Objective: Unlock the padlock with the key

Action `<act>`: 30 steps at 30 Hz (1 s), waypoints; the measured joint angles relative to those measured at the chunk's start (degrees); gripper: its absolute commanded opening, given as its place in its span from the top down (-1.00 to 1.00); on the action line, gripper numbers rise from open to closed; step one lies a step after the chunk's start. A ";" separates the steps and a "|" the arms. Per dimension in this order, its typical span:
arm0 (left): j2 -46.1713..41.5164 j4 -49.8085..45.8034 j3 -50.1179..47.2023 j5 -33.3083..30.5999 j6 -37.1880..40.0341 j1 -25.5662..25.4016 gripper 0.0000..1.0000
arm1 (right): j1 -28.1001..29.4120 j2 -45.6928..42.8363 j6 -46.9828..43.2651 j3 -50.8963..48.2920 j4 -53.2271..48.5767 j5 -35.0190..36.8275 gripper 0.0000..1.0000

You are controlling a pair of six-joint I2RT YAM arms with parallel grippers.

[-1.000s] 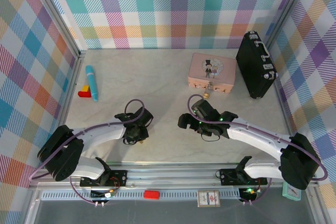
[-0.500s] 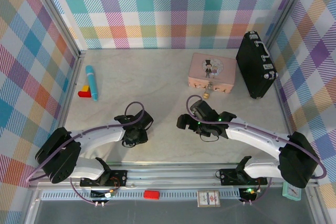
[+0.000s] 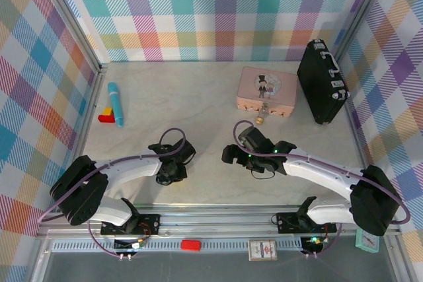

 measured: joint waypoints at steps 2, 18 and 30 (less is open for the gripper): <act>-0.46 0.39 0.00 0.00 -0.33 -0.04 0.76 | 0.00 0.00 0.02 0.00 0.00 0.00 -0.97; -3.02 2.75 0.00 -0.48 -1.46 -0.04 0.95 | 0.31 1.22 0.17 0.00 0.85 -0.09 -0.97; -12.66 3.50 -0.04 -1.70 -5.62 0.00 1.00 | 0.66 1.66 1.95 -0.15 3.89 -1.20 -0.98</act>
